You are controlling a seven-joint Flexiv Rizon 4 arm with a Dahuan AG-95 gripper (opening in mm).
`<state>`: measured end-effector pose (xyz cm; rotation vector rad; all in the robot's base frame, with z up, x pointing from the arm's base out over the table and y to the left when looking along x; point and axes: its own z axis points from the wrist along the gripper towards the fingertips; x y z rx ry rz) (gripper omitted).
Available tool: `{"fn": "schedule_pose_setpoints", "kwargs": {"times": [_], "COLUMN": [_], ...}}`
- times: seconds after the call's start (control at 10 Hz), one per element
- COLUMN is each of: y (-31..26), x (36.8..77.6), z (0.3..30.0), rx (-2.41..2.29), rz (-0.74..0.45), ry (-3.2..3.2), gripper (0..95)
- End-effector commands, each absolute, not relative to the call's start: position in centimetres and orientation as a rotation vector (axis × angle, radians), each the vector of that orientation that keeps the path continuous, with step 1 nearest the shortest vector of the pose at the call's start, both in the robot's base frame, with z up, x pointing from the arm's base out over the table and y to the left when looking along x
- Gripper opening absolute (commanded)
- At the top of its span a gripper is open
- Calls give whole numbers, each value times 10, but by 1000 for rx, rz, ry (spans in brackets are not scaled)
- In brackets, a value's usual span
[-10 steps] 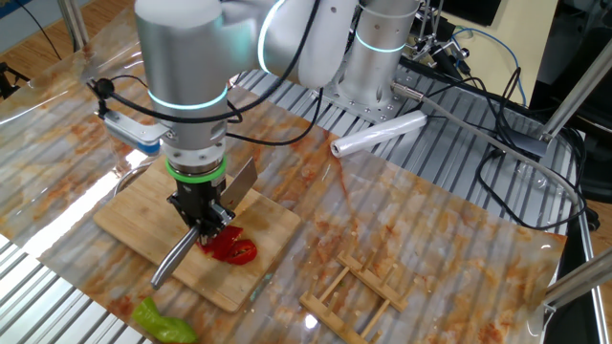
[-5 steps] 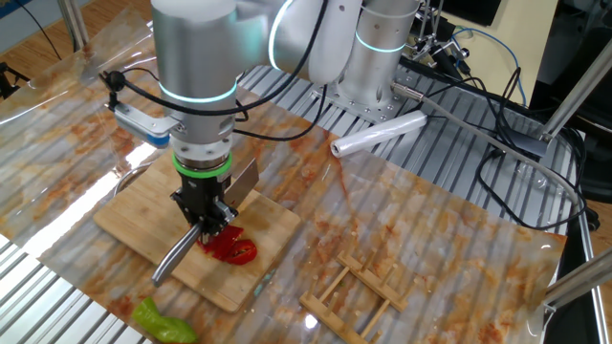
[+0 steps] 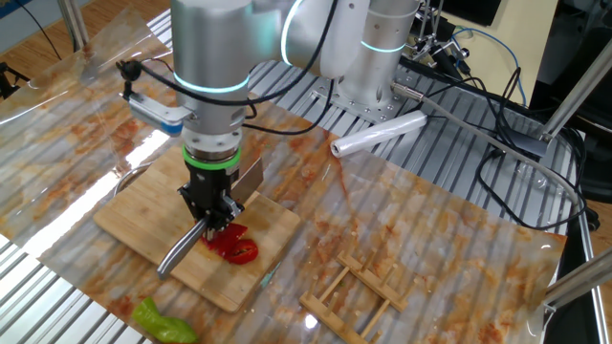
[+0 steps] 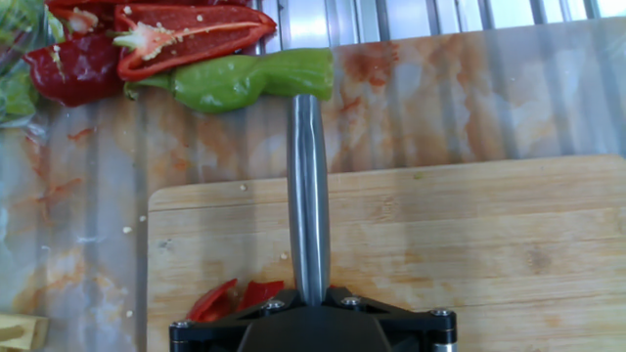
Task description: Chop the chili peppers
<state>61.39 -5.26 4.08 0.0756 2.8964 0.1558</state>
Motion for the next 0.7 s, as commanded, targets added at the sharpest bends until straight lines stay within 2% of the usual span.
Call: {"fn": "schedule_pose_setpoints", "kwargs": {"times": [0.1, 0.3, 0.7], "y": [-52, -48, -49], "x": [619, 617, 622], "z": [20, 9, 12], "rx": [87, 106, 101], "rz": [151, 129, 117], "ry": [2924, 2873, 2906], "gripper": [0, 0, 0]}}
